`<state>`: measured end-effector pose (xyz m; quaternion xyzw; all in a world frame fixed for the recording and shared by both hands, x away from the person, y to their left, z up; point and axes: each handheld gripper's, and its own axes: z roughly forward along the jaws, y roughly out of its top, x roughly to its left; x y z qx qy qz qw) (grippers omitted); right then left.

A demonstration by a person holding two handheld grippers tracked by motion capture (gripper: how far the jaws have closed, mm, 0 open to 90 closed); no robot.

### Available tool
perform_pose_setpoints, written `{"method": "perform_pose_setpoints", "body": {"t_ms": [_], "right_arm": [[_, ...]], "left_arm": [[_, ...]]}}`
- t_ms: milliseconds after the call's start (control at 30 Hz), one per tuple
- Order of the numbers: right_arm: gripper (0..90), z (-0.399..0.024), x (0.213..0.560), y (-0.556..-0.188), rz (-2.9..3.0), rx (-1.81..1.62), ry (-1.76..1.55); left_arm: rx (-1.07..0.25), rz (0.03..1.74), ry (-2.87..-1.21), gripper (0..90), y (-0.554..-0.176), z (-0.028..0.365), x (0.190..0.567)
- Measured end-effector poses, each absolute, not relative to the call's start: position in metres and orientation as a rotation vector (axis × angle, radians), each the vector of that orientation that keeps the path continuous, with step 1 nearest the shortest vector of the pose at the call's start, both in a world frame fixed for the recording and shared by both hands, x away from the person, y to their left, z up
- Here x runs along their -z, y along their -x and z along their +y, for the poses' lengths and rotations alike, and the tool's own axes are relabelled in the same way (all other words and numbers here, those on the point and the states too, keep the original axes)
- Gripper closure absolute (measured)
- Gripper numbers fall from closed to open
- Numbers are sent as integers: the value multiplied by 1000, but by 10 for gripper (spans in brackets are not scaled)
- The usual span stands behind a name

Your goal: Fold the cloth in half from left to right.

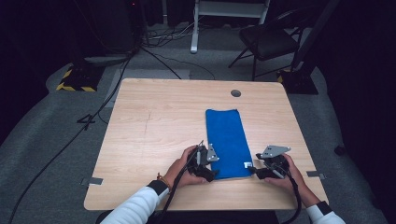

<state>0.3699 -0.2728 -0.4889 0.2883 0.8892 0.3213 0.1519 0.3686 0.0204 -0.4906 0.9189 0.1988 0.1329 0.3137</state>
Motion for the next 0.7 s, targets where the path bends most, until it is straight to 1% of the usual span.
{"method": "perform_pose_setpoints", "body": {"t_ms": [300,533,600,700], "right_arm": [[343,-260,490,-364,2571,-937,-794],[342,-255,489,-360,2586,-934,-775],[331,-255,488,-360,2590,-932,-769],[333,-258,485,-363,2575,-954,-788]], "left_arm": [[-297,582,-2391,188,-358,42,493],[-270,600,-2399,186,-354,50,493],[-271,602,-2404,173,-356,53,493],[-294,618,-2389,181,-360,55,489]]}}
